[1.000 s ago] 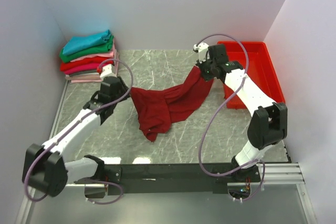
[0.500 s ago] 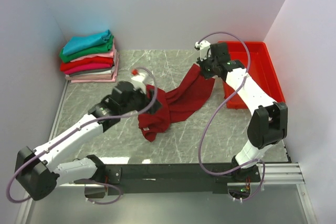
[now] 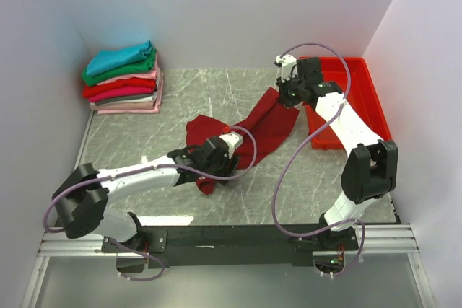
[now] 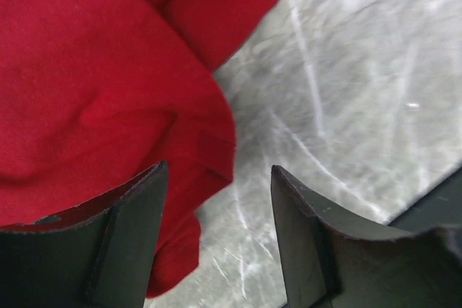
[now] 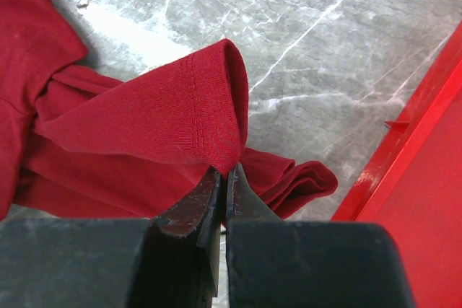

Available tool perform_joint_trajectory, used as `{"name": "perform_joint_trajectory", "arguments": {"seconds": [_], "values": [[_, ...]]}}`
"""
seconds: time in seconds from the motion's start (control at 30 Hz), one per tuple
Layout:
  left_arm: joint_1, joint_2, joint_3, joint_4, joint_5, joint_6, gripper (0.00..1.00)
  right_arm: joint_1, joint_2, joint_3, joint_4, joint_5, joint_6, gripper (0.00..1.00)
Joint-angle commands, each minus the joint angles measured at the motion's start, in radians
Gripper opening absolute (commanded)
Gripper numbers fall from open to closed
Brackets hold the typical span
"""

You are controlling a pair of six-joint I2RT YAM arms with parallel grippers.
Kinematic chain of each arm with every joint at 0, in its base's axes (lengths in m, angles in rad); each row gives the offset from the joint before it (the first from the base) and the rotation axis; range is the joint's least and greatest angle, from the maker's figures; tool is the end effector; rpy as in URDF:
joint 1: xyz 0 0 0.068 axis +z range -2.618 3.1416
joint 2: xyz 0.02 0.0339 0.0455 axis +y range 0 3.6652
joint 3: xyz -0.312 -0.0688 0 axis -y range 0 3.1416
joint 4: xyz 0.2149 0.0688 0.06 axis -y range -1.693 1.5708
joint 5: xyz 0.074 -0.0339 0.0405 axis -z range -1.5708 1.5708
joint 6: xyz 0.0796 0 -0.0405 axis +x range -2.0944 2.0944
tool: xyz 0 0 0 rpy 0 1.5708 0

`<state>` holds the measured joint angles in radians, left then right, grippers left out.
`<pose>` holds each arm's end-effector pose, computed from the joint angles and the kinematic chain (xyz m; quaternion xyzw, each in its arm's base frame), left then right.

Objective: Fold and stack the t-shirts
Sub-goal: Flatten the tshirt out

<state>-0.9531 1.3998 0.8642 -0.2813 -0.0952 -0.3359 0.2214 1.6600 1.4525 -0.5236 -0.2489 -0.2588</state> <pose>0.1725 -0.2298 0.2512 0.2654 0.8902 -0.1855 0.3205 0.3693 0.1032 0.3378 -0.2646 0.8681 0.1058 0.4065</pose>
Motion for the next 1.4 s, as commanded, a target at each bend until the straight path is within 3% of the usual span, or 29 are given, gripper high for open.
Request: {"name": "perform_joint_trajectory", "arguments": {"seconds": [0.0, 0.23, 0.33, 0.37, 0.4, 0.57, 0.63, 0.77, 0.93, 0.97, 1.13, 1.23, 1.33, 1.37], "values": [[-0.022, 0.048, 0.038, 0.005, -0.101, -0.003, 0.63, -0.008, 0.007, 0.009, 0.014, -0.03, 0.01, 0.0], [-0.053, 0.203, 0.098, -0.018, -0.141, 0.015, 0.53, -0.011, 0.004, 0.002, 0.011, -0.036, 0.006, 0.0], [-0.058, 0.229, 0.119, -0.036, -0.176, 0.012, 0.35, -0.014, 0.006, 0.005, 0.01, -0.036, 0.004, 0.0], [-0.058, 0.231, 0.13, -0.047, -0.201, -0.004, 0.1, -0.016, 0.004, 0.006, 0.008, -0.036, 0.001, 0.0], [-0.058, 0.223, 0.136, -0.056, -0.262, -0.012, 0.01, -0.016, 0.006, 0.009, 0.005, -0.032, -0.002, 0.0], [-0.021, 0.029, 0.162, -0.113, -0.414, -0.04, 0.0, -0.027, -0.009, 0.028, -0.01, -0.015, -0.037, 0.0], [0.075, -0.084, 0.19, -0.117, -0.365, -0.034, 0.0, -0.033, -0.014, 0.058, -0.019, -0.01, -0.052, 0.0], [0.401, -0.219, 0.262, -0.072, -0.172, 0.015, 0.0, -0.04, 0.001, 0.184, -0.091, -0.003, -0.103, 0.0], [0.602, -0.138, 0.6, -0.096, -0.031, 0.084, 0.0, -0.04, 0.03, 0.458, -0.139, 0.013, -0.126, 0.0], [0.641, -0.115, 0.725, -0.107, 0.004, 0.092, 0.0, -0.042, 0.044, 0.509, -0.151, 0.011, -0.126, 0.0], [0.711, -0.054, 1.019, -0.107, 0.103, 0.089, 0.0, -0.063, -0.001, 0.743, -0.106, -0.015, -0.064, 0.0], [0.714, -0.149, 1.021, -0.067, 0.155, 0.107, 0.0, -0.106, -0.113, 0.611, -0.015, -0.09, -0.025, 0.0], [0.714, -0.344, 0.812, -0.029, 0.233, 0.1, 0.0, -0.151, -0.409, 0.25, 0.176, -0.18, -0.046, 0.0], [0.714, -0.398, 0.671, -0.048, 0.254, 0.072, 0.0, -0.155, -0.466, 0.155, 0.184, -0.197, -0.075, 0.0]]}}
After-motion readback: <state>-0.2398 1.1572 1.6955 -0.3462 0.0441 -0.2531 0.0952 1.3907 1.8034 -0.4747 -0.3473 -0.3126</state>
